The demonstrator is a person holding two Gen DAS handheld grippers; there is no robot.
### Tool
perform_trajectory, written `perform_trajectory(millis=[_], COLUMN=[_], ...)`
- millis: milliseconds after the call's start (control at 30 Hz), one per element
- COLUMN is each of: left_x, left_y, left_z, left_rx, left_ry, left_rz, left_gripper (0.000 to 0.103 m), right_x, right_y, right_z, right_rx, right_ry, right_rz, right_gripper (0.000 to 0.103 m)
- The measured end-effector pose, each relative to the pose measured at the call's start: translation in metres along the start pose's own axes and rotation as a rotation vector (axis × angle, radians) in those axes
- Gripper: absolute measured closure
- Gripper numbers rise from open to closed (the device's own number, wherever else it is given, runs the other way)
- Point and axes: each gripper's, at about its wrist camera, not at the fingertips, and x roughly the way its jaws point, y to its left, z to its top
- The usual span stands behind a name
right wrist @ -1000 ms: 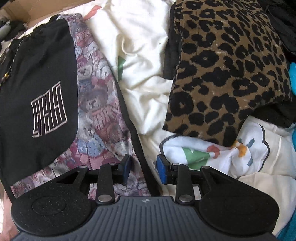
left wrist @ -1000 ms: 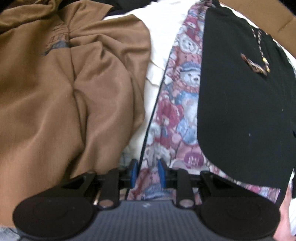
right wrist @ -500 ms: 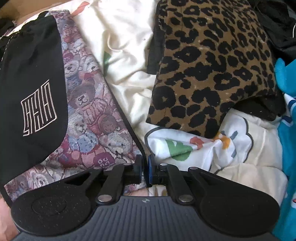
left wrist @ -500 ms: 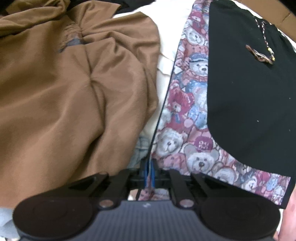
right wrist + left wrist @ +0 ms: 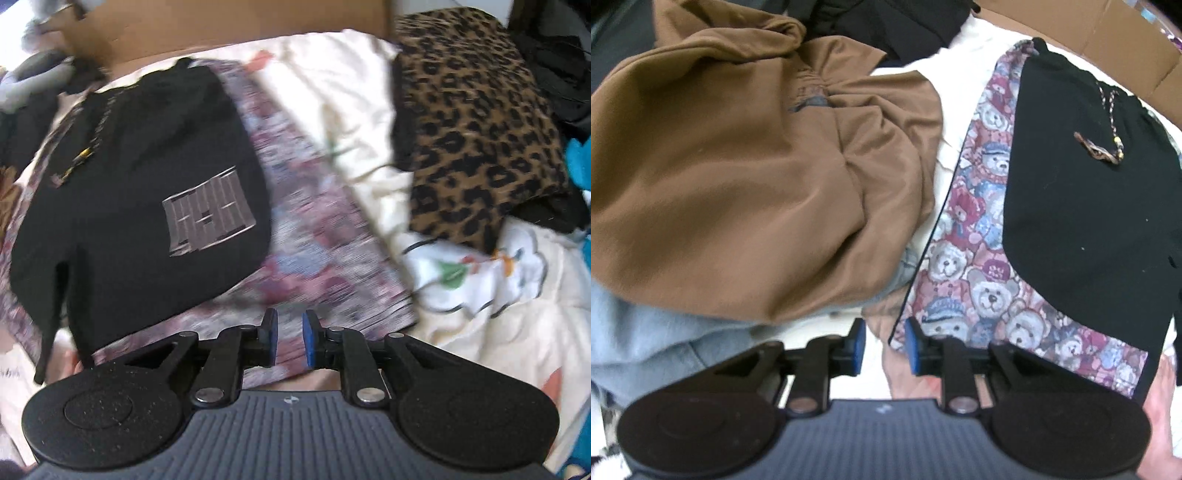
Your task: Fold clothes
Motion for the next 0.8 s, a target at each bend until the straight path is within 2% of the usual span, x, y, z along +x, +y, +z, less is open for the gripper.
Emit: perform_trajectory(millis=[300, 400, 533, 800], left_x=[-0.004, -0.002, -0.001, 0.007], left_y=[0.009, 0.01, 0.013, 0.013], left_z=[-0.021, -0.029, -0.039, -0.056], left_rx=[-0.034, -0.039, -0.046, -0.073], left_ry=[-0.004, 0.001, 0.007, 0.027], left_rz=[0.004, -0.001, -0.007, -0.022], left_gripper=[0.079, 0.079, 0.078, 0.075], right_x=[0.004, 0.011, 0.019, 0.035], right_y=[0.072, 0.097, 0.123, 0.152], right_z=[-0.055, -0.067, -0.076, -0.084], right_rx=[-0.042, -0.065, -0.083, -0.074], right_ry=[0.009, 0.021, 0.027, 0.046], right_rz=[0.068, 0.085, 0.123, 0.168], right_gripper=[0.087, 0.063, 0.062, 0.062])
